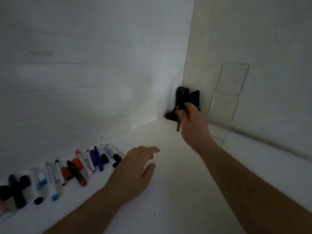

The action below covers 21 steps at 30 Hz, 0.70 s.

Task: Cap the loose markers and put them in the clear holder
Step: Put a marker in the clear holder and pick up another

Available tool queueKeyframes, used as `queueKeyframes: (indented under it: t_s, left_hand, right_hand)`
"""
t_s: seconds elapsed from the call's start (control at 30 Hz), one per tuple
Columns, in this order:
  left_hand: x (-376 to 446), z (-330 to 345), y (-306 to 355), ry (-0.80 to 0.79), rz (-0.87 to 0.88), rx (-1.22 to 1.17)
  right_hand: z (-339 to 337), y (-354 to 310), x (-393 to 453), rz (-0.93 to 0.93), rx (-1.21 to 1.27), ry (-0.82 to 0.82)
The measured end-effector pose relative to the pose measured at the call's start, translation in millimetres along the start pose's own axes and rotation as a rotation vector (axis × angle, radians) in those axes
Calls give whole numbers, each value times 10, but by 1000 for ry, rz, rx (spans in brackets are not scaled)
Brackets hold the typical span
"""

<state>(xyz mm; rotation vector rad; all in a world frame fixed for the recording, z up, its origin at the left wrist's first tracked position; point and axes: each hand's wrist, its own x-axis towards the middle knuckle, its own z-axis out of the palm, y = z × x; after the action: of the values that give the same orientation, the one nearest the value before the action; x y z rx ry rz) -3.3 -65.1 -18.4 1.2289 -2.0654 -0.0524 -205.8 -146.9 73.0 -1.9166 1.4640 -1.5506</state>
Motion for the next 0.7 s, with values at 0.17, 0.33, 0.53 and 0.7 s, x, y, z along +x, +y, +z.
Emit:
queueKeyframes:
  t_s: [0.17,0.33,0.53,0.7]
  left_hand:
    - [-7,80,-45,-70,127,91]
    - [-13,97,-57,-90,103,109]
    - [-7,79,-40,-88,86,83]
    - [-12,76,-32,-88,79,67]
  right_hand:
    - [-739,123,601,-95,-182,250]
    - [-1026,565,718,49,-555,76]
    - [-879,762,553,161,-738,-28]
    - [-720,720,452,83,-717,-151]
